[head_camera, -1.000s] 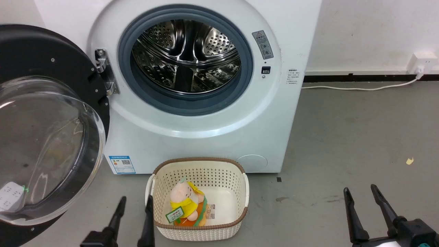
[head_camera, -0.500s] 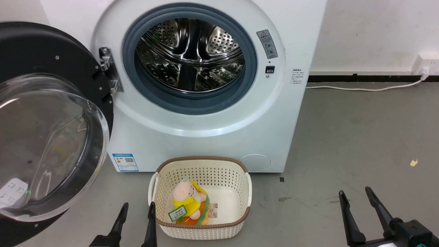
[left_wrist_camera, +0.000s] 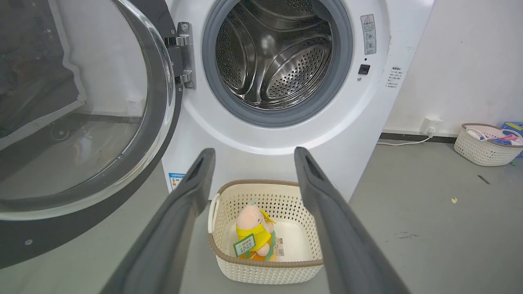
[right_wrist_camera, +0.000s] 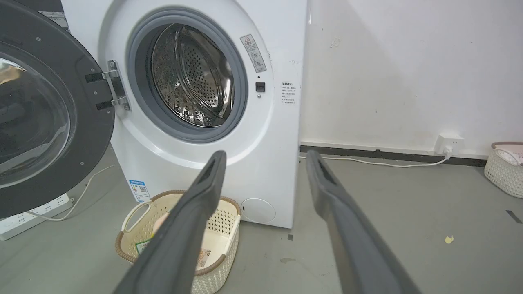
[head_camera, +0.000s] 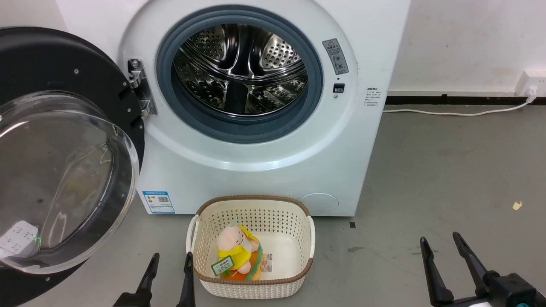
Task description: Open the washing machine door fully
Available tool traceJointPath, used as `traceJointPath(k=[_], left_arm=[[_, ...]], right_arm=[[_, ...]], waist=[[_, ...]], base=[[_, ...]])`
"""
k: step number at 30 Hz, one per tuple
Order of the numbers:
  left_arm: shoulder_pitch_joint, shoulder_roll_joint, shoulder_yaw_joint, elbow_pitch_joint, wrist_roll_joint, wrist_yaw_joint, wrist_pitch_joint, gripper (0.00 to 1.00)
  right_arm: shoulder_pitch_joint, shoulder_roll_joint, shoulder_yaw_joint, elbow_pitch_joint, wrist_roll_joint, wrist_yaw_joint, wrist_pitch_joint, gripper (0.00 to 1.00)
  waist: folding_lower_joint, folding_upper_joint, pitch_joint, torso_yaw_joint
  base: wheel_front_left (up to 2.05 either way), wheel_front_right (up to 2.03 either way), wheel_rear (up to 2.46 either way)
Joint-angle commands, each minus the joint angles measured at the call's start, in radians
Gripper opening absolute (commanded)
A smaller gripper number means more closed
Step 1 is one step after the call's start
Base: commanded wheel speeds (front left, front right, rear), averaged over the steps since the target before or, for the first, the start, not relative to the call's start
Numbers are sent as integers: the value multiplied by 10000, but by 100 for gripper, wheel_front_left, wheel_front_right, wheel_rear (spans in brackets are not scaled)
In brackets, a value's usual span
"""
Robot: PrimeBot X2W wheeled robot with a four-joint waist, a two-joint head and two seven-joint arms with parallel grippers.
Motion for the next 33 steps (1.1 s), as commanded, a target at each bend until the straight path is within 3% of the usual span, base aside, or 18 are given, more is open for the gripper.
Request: traceJointPath(k=[1,4,5,33], left_arm=[[-31,3,6,10,37,-34,-53,100],[-13,-6,35,-11,16,-61,-53,100],[-1,-6,29,-11,-1,-12,6,0],[-254,-13,138,-226,265,-19,516,0]], right_arm=[[66,49,20,-24,31,-6,-43,100],[68,49,24,-32,43,-6,-43,100],[-2,0,0,-1,-2,2,4,0],[-197,8,102,-158,-144,0,518,0]], waist=[[0,0,-2,-4],[0,0,0,-9],[0,0,-3,-8],[0,0,138,18]], base=[[0,0,0],[0,0,0],[0,0,0],[0,0,0]])
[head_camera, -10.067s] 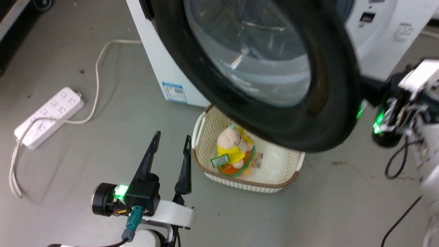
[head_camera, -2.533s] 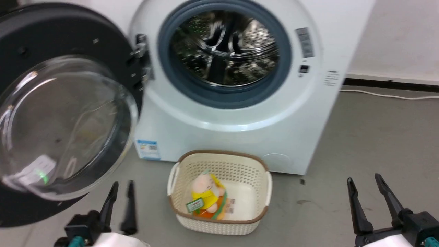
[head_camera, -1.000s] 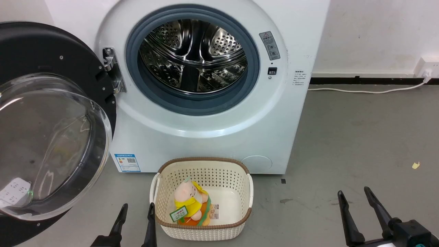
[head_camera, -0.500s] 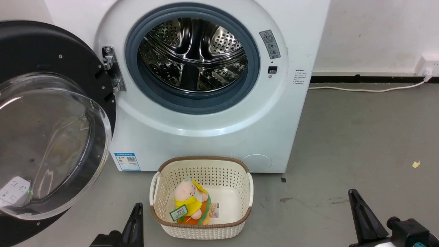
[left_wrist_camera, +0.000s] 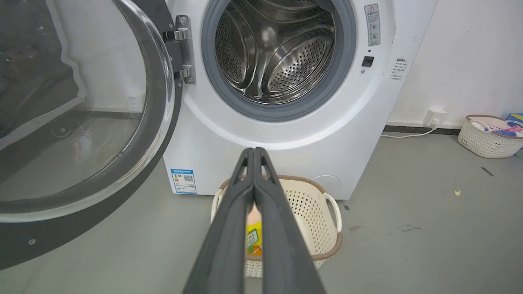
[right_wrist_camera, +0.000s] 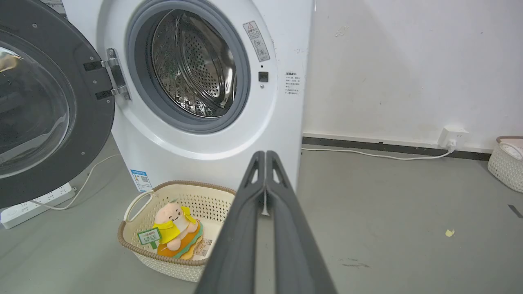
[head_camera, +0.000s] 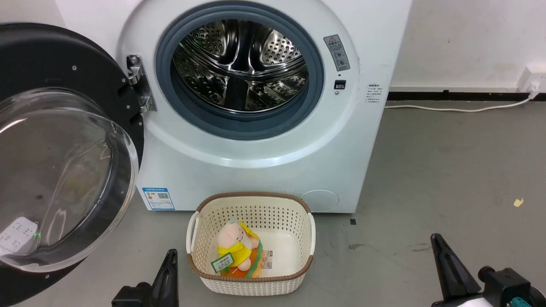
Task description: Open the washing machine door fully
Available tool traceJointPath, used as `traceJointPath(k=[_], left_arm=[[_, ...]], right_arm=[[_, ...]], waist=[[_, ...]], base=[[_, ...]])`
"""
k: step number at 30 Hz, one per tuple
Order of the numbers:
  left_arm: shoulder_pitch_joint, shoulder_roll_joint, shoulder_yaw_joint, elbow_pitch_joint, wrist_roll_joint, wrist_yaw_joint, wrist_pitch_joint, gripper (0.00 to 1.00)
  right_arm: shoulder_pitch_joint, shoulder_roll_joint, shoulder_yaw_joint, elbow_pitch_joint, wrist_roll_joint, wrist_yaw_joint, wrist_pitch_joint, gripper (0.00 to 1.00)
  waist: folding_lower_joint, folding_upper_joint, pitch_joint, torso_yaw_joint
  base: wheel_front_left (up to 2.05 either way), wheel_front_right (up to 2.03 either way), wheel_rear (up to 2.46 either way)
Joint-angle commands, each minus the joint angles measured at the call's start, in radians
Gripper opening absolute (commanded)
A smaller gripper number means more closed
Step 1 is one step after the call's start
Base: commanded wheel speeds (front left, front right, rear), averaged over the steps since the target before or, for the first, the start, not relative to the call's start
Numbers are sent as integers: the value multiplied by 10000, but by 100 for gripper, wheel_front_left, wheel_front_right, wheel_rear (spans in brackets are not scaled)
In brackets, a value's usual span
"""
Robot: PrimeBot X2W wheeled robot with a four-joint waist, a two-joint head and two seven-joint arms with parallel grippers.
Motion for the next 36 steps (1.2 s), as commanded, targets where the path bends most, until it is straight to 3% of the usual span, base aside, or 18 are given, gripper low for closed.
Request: traceJointPath(k=[1,36], left_arm=[[-162,4,48,-71,95,-10,85,0],[-508,-2,194,-366,459,-23,781,0]], right_arm=[[-141,11,29,-52,-100,-2,63,0],[-407,24,171,-270,-294,-4,761,0]], waist=[[0,0,7,2],[0,0,200,37]], base=[[0,0,0],[0,0,0]])
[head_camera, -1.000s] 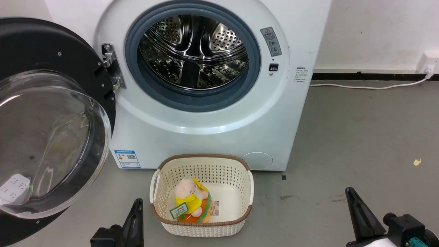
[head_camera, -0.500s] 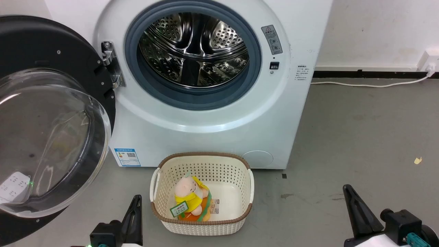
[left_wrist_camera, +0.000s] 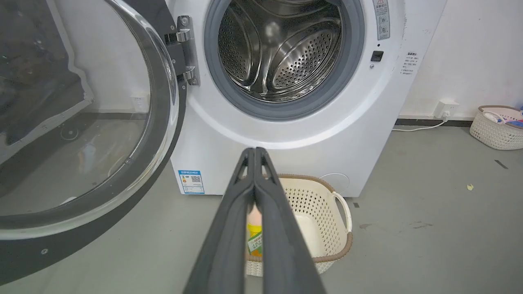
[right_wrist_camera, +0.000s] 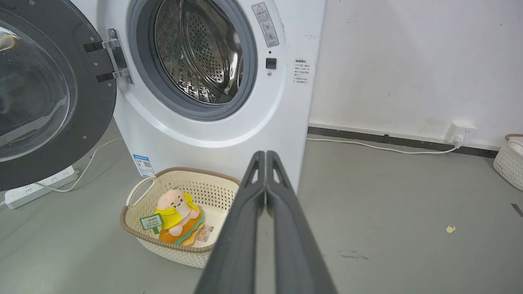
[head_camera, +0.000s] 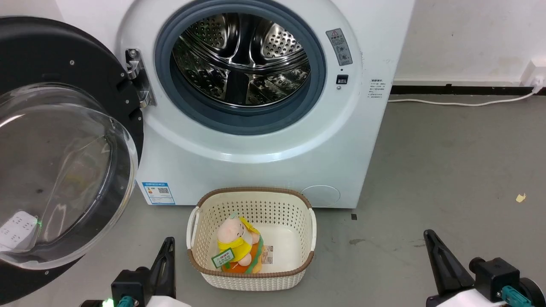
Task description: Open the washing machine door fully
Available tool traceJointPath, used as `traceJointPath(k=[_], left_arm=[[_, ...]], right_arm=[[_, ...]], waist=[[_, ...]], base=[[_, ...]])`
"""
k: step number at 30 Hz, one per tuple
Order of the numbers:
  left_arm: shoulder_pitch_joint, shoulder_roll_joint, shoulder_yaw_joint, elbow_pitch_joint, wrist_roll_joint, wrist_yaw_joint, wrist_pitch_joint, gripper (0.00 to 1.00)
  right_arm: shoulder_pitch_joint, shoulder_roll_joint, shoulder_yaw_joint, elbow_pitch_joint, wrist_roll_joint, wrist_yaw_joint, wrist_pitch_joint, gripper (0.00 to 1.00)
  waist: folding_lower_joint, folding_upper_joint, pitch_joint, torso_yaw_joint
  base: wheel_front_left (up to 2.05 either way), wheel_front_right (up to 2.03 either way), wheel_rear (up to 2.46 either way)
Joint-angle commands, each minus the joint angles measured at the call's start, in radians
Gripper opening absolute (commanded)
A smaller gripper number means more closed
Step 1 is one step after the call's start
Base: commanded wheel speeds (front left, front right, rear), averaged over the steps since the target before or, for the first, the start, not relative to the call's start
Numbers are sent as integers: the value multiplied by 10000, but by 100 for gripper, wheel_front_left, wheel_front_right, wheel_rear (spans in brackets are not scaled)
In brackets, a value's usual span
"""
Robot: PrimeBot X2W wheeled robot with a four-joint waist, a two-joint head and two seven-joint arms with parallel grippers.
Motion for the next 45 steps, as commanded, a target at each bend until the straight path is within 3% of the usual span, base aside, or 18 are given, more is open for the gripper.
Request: traceJointPath(k=[1,45], left_arm=[[-143,6,13,-68,102,-22,42,0],[-591,-2,202,-449,573,-39,942,0]], right_arm=[[-209,25,12,-89,-66,-4,29,0],[-552,43,195,-372,-317,-6,933,0]], waist=[[0,0,4,1],[0,0,254,47]], base=[[0,0,0],[0,0,0]])
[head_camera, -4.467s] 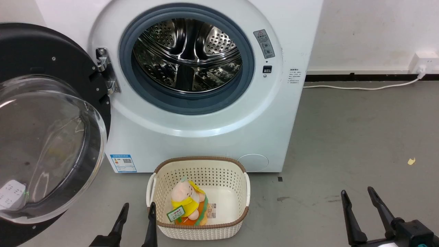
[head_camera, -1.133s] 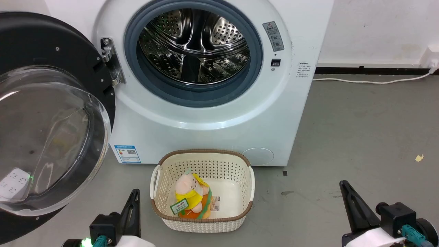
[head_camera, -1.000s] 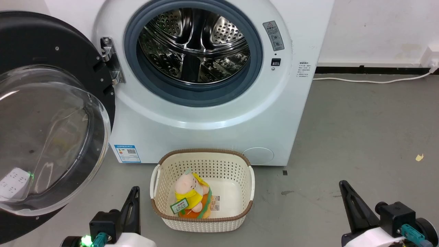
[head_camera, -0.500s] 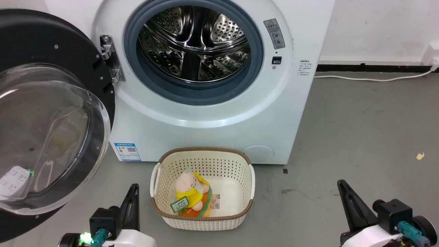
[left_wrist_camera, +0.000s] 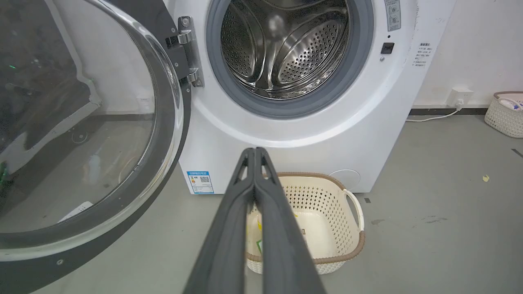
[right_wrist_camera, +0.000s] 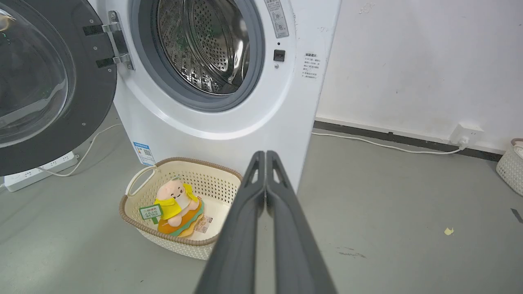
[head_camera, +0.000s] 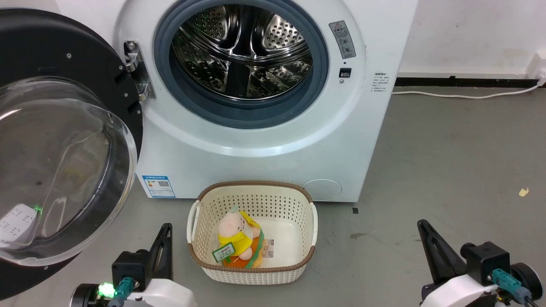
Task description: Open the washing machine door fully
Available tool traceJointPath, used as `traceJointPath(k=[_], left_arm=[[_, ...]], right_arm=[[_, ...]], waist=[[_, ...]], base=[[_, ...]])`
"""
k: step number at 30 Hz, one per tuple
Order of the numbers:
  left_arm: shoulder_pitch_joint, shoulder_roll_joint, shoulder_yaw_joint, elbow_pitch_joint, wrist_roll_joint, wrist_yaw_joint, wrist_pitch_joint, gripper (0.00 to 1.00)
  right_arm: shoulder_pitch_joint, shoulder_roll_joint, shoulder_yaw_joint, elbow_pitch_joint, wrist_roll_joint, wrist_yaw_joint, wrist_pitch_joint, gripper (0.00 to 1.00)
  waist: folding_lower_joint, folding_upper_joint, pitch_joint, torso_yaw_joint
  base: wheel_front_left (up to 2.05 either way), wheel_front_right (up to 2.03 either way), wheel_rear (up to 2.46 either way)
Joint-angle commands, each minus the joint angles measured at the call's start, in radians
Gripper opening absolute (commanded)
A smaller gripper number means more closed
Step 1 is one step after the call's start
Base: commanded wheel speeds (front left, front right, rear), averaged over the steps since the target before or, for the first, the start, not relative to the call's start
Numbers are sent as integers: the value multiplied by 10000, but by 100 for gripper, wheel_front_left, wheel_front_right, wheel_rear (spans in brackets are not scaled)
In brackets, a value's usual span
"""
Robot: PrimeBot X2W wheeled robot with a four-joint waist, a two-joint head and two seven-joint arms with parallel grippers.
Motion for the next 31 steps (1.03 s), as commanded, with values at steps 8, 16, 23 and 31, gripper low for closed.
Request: traceJointPath(k=[8,16,23,31], left_arm=[[-233,5,81,-129,156,-40,195,0],[-314,3,115,-199,242,-43,358,0],[-357,3,133,-235,287,-45,444,0],[-357,3,133,-235,287,-45,444,0]], right_arm=[[-213,46,58,-128,-98,-5,200,0],[-275,49,91,-179,-144,-5,364,0],[-308,51,108,-206,-168,-6,450,0],[-308,51,108,-206,-168,-6,450,0]], waist=[[0,-1,47,9],[0,-1,92,17],[0,-1,115,22],[0,-1,115,22]], base=[[0,0,0],[0,0,0],[0,0,0],[0,0,0]])
